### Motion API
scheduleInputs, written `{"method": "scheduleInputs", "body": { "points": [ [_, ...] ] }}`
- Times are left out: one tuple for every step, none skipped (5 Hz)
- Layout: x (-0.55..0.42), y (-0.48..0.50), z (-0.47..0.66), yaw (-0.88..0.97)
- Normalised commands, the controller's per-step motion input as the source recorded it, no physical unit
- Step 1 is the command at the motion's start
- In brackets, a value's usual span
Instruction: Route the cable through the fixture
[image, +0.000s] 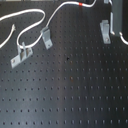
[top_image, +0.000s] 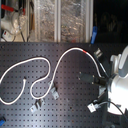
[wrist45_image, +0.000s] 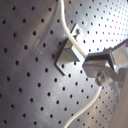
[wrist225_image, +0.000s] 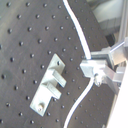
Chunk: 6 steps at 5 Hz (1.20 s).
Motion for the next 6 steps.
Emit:
{"method": "scheduleInputs", "body": {
  "points": [
    [-0.060, 0.151, 0.08, -0.38],
    [-0.126, 0.243, 0.09, 0.00],
    [-0.221, 0.403, 0.14, 0.00],
    [-0.138, 0.488, 0.12, 0.00],
    [0.000, 0.119, 0.08, 0.02],
    [-0.023, 0.274, 0.50, 0.00]
  ]
}}
